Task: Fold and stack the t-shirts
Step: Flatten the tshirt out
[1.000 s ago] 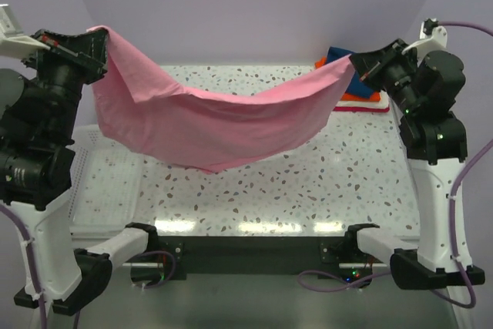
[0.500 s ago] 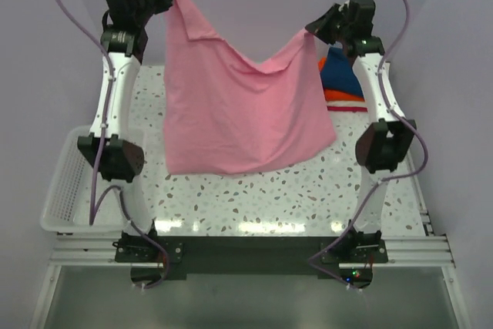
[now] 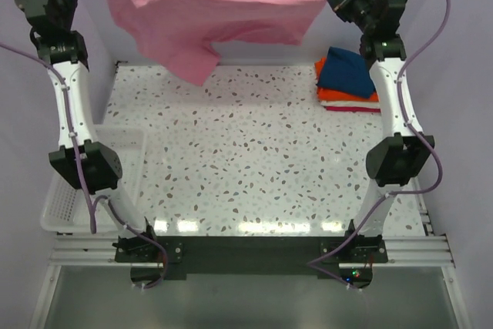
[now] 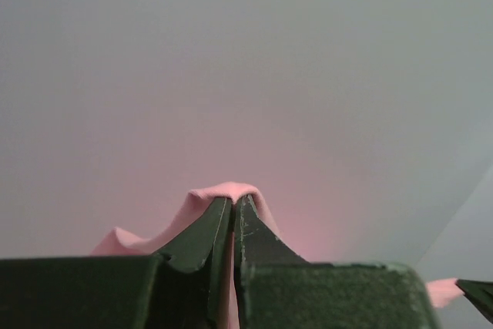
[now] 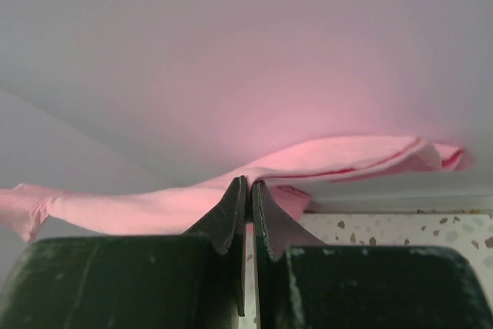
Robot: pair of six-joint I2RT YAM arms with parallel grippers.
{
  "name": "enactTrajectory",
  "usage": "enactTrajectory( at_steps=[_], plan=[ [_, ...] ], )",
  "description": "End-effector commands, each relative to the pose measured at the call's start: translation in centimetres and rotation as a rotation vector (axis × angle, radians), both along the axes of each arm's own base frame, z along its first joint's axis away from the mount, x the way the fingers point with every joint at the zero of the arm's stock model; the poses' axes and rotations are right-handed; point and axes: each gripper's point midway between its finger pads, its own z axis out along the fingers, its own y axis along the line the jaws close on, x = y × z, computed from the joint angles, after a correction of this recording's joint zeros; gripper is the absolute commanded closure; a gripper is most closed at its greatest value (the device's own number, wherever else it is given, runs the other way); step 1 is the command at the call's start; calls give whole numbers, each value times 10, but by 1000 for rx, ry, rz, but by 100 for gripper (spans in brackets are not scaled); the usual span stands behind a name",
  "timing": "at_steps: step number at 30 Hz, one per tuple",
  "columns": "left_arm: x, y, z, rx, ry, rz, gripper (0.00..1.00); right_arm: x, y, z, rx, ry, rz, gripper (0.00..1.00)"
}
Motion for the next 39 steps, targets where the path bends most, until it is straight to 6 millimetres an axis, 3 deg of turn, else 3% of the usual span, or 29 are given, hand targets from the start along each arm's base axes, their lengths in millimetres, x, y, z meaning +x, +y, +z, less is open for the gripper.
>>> enactTrajectory(
  at_steps=[1,3,4,5,6,7,8,9,10,11,12,13,14,15,16,17,18,21,27,34,39],
  plan=[
    [-47,-37,14,22,-50,-125,100,-7,0,-26,13,31,33,100],
    [-50,-43,-12,6,6,-163,100,-10,-3,-53,9,91,26,100],
    [-40,-41,-57,-37,110,-171,100,-12,-4,-92,9,175,26,100],
    [-57,-48,-59,-41,113,-186,100,-19,-3,-101,11,193,42,100],
    [-62,-51,-75,-67,144,-200,100,-24,-5,-118,16,230,44,100],
    [-72,-54,-116,-111,233,-200,100,-32,-4,-161,25,323,52,100],
    [-78,-55,-140,-147,288,-195,100,-42,-1,-172,28,349,70,100],
    [-86,-58,-161,-173,332,-199,100,-47,-15,-191,36,392,50,100],
    [-100,-59,-207,-210,424,-171,100,-63,-14,-237,47,495,56,100],
    [-112,-58,-272,-269,593,-132,100,-83,-12,-272,50,565,69,100],
    [-122,-56,-291,-289,637,-100,100,-83,-12,-267,49,552,73,100],
    [-137,-58,-298,-293,647,-80,100,-103,-12,-303,42,635,73,100],
    [-145,-53,-317,-308,689,-33,100,-114,-12,-320,43,678,70,100],
    [-158,-52,-348,-321,796,7,100,-125,-12,-334,40,710,71,100],
    [-173,-51,-367,-320,841,38,100,-145,-12,-364,38,785,69,100],
    [-179,-48,-377,-313,862,77,100,-156,-12,-377,36,821,64,100],
    [-200,-49,-404,-317,959,111,100,-173,-13,-398,37,880,57,100],
    [-225,-40,-439,-321,1056,216,100,-194,-13,-419,38,935,56,100],
    [-258,-33,-463,-305,1160,329,100,-227,-29,-433,-65,1009,-6,100],
    [-287,-26,-464,-275,1181,440,100,-248,-42,-423,-134,1010,-65,100],
    [-303,-35,-470,-264,1199,430,100,-268,-58,-414,-209,1014,-128,100]
  ],
)
